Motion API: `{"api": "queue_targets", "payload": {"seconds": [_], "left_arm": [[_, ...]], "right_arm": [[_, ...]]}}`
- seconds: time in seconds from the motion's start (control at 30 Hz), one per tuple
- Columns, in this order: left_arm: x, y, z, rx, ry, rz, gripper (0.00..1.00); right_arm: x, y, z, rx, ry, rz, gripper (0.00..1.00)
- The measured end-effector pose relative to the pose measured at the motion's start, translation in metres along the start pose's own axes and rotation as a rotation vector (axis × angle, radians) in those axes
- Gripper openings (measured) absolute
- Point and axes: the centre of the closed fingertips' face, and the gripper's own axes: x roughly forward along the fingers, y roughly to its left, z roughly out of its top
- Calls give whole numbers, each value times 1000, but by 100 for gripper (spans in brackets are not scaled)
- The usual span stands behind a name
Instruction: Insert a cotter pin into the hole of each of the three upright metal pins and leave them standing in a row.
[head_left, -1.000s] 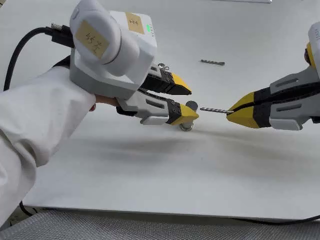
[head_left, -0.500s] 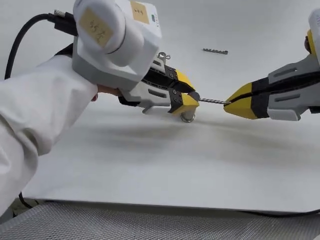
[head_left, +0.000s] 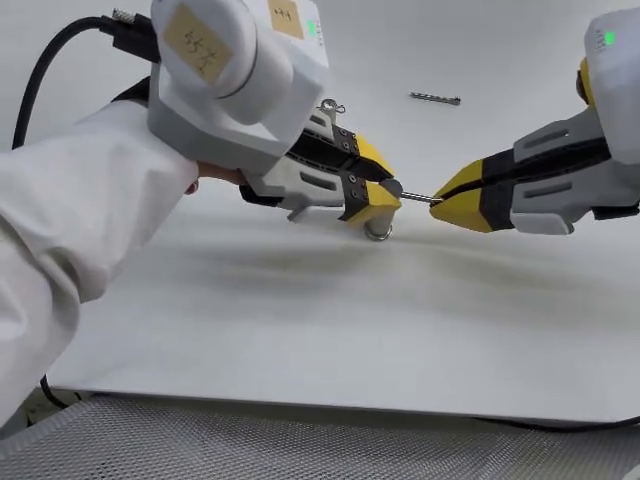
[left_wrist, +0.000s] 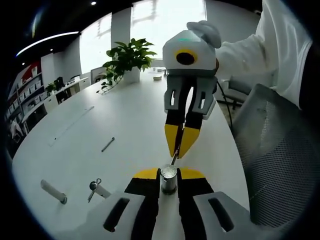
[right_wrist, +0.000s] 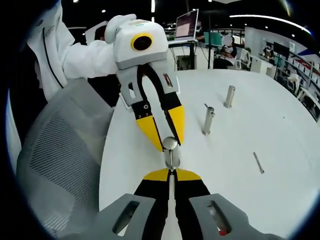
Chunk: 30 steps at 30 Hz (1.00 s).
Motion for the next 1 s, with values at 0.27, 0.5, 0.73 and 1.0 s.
{"api": "queue_targets", "payload": {"seconds": [0.27,0.5,0.73,1.0], "left_arm": [[-1,2,0,5,4,1,10],[-2,2,0,9,8,2,10],[-2,2,-1,12,10,-1,10],[-2,2,-1,11,5,4,10]], "right_arm": [[10,2,10,-60,24,20,0],[11,1,12,-132,44,31,0],[14,1,16,-172,53,47,0],[13,0,14,-177,52,46,0]]}}
